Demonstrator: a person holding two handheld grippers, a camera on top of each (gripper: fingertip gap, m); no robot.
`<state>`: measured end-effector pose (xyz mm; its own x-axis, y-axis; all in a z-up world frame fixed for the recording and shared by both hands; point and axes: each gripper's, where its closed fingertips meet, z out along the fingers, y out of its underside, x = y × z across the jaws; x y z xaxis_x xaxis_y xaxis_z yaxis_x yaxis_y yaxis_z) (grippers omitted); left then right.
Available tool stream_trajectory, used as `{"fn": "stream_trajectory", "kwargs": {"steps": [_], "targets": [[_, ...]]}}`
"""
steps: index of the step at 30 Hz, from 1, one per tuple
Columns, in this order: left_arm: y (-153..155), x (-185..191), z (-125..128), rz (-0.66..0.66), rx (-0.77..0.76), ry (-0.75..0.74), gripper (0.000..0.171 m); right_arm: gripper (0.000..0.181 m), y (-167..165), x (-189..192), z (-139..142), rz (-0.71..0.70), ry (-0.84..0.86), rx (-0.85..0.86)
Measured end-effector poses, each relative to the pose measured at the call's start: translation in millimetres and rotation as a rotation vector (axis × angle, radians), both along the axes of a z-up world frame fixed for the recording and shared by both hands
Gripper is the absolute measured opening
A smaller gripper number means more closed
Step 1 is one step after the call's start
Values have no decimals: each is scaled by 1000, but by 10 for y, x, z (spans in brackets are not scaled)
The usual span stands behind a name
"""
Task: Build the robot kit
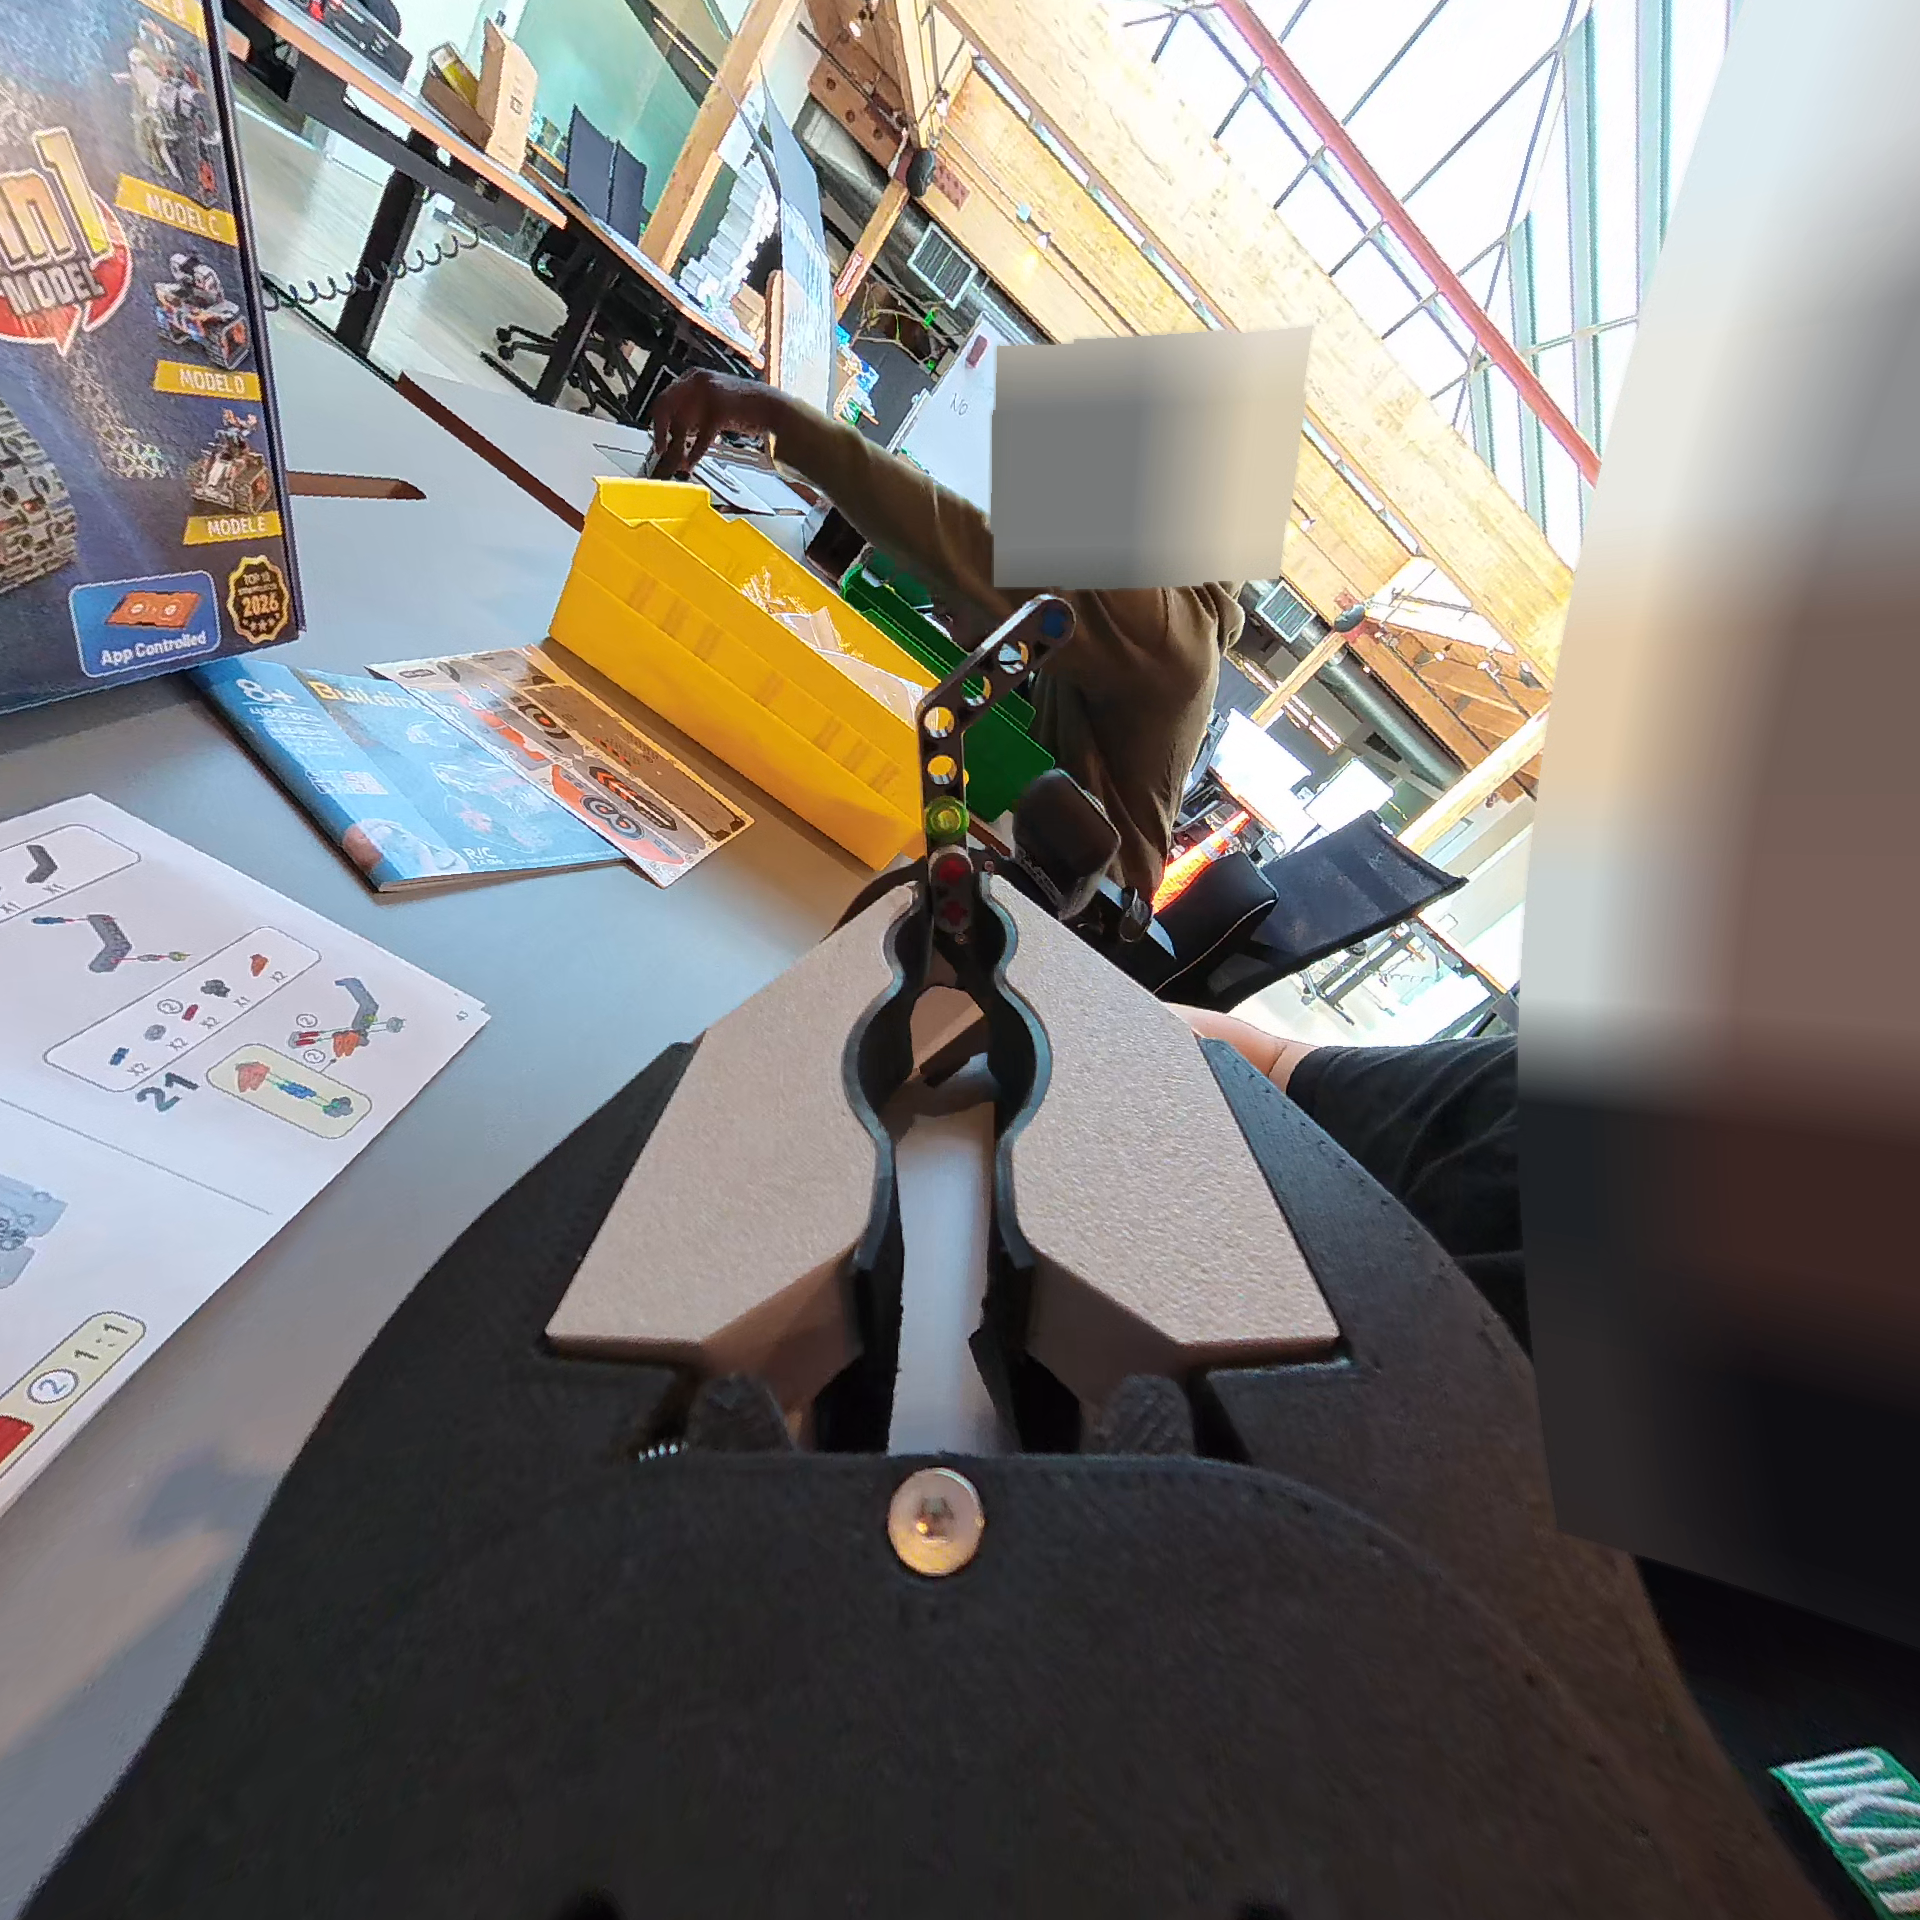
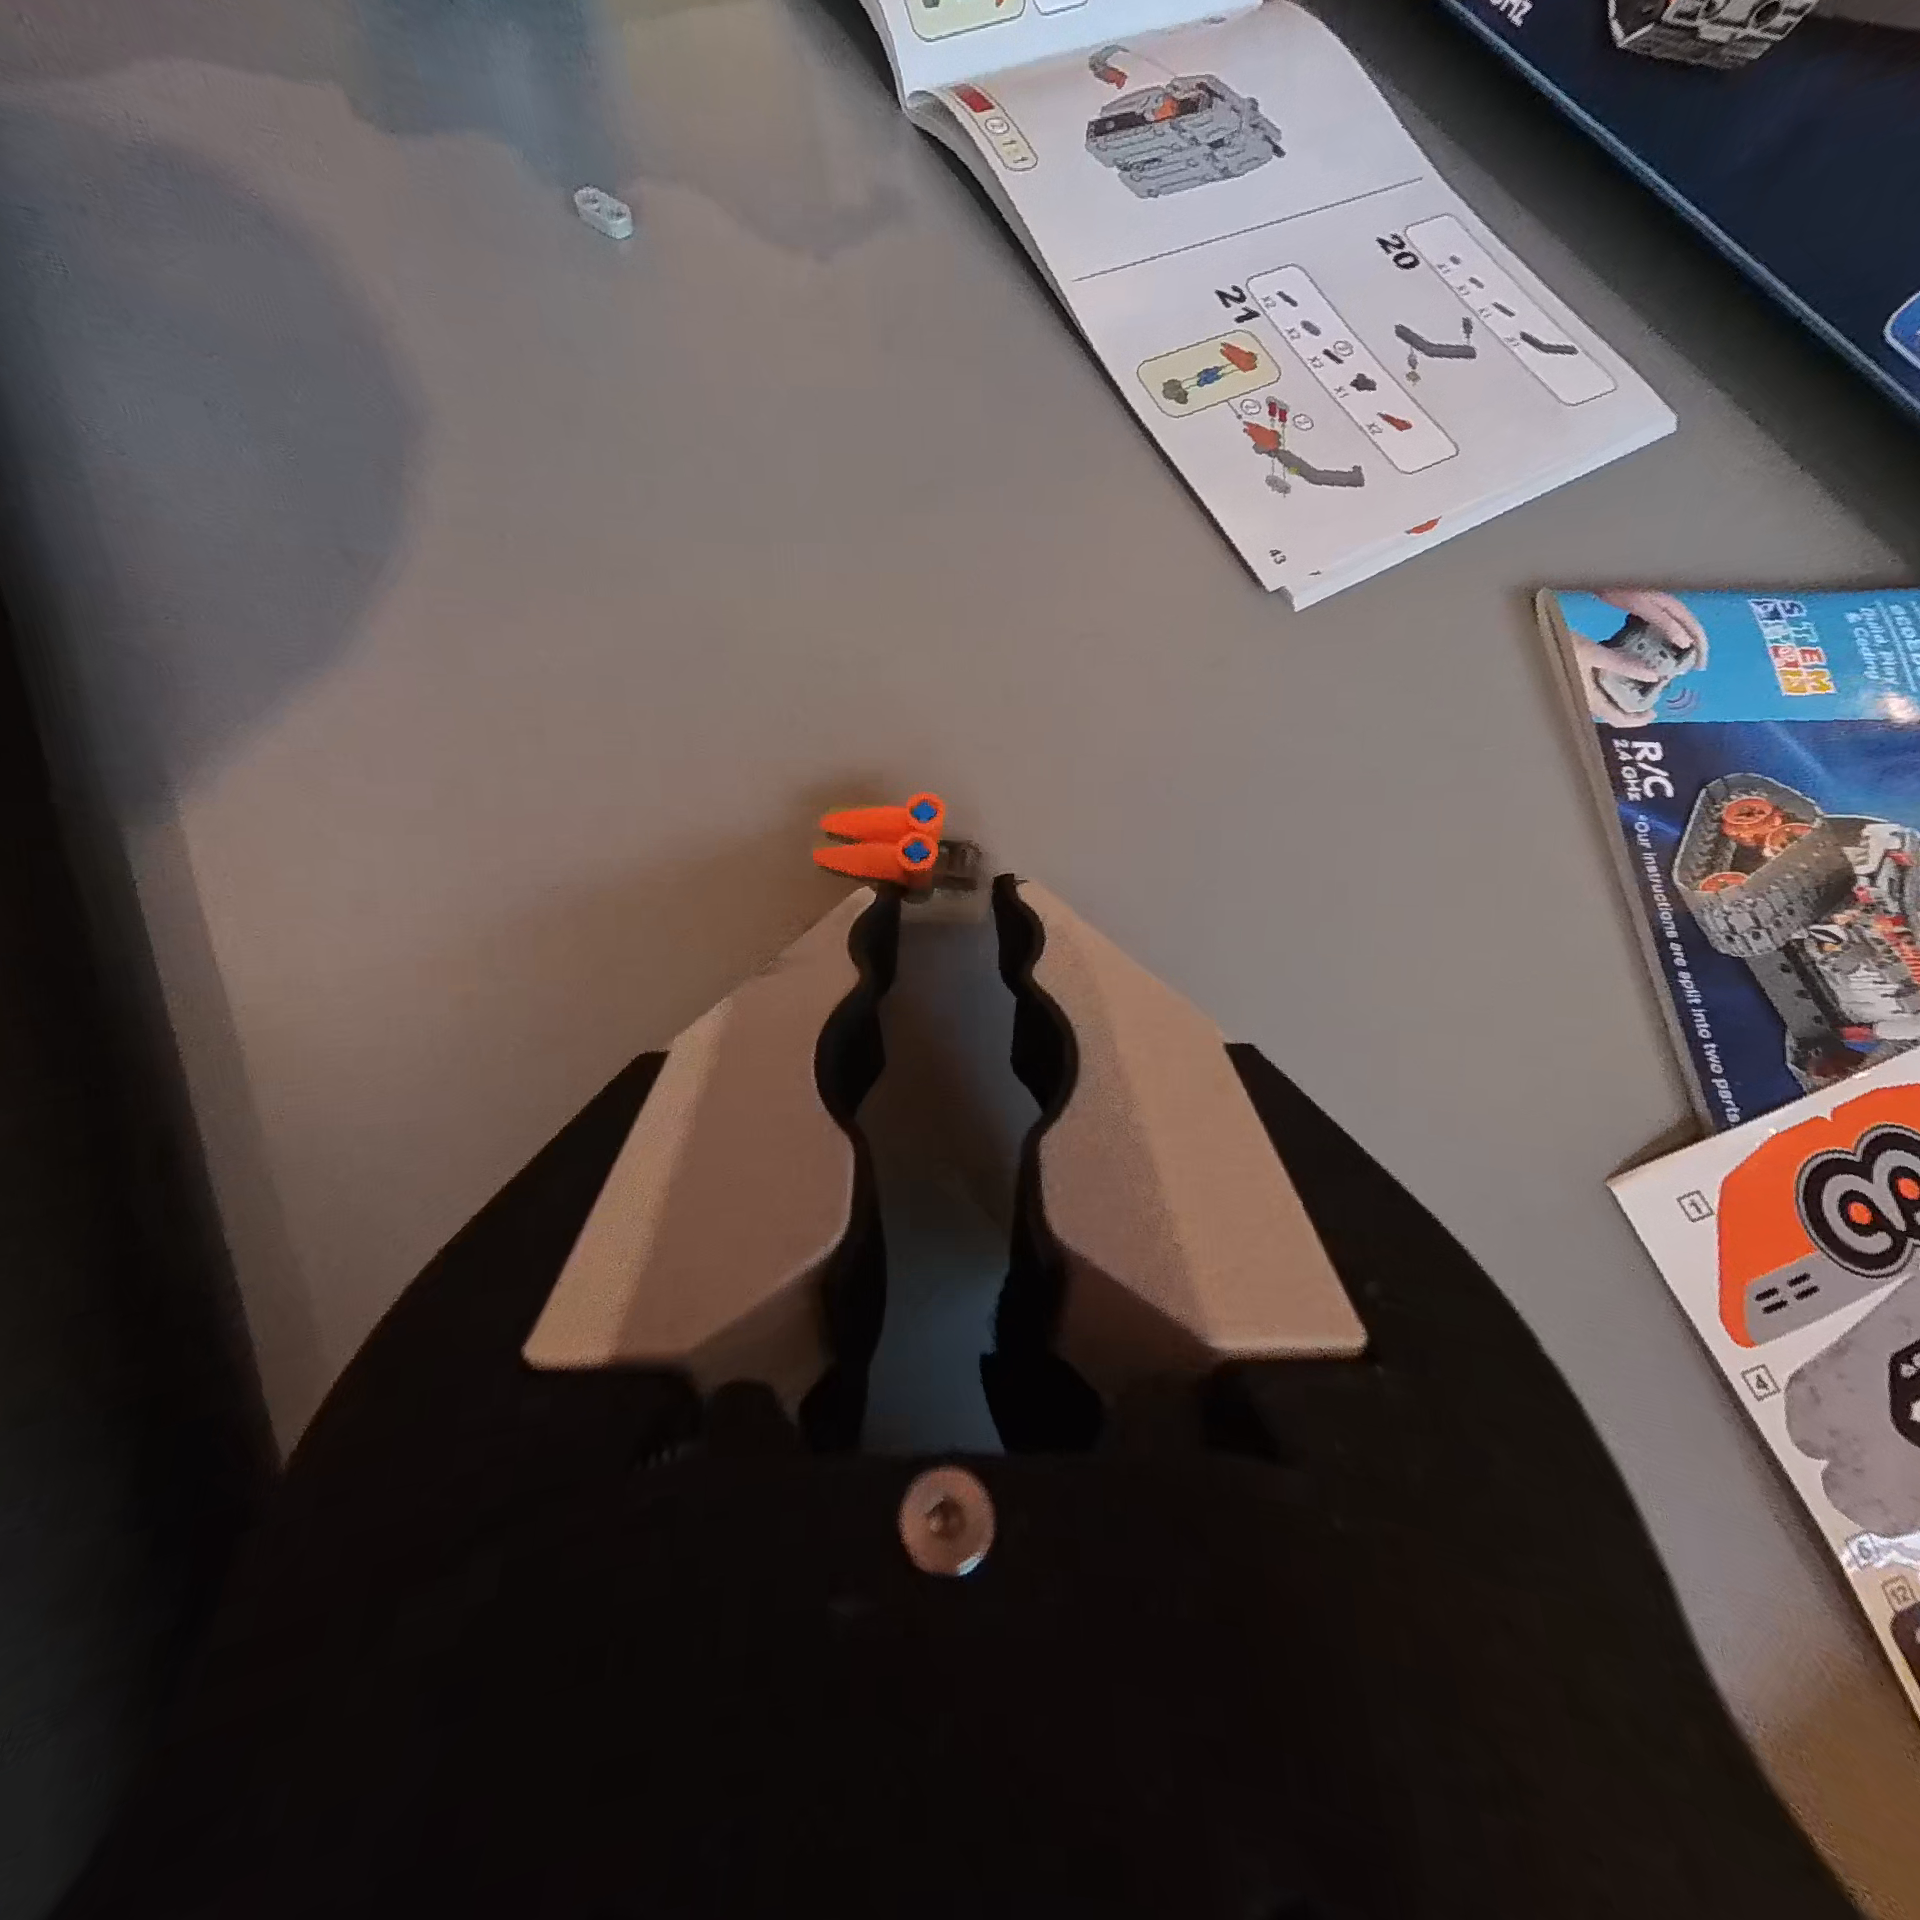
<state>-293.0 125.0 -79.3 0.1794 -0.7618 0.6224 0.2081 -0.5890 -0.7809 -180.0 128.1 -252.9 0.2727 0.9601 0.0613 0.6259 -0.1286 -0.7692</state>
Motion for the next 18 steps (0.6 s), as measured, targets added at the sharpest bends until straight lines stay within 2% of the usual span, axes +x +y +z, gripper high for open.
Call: {"fn": "stream_trajectory", "kwargs": {"steps": [6, 8, 13, 18], "targets": [[5, 4, -12, 0, -1, 5, 5, 25, -13, -88, -3, 86, 2, -12], [18, 11, -16, 1, -2, 9, 5, 17, -30, -133, -7, 117, 5, -33], [19, -19, -23, 6, 1, 10, 5, 17, -39, -153, 4, 112, 15, -86], [-23, -106, 91, 20, 35, 5, 5, 17, -235, -20, 1, 219, -121, -222]]}}
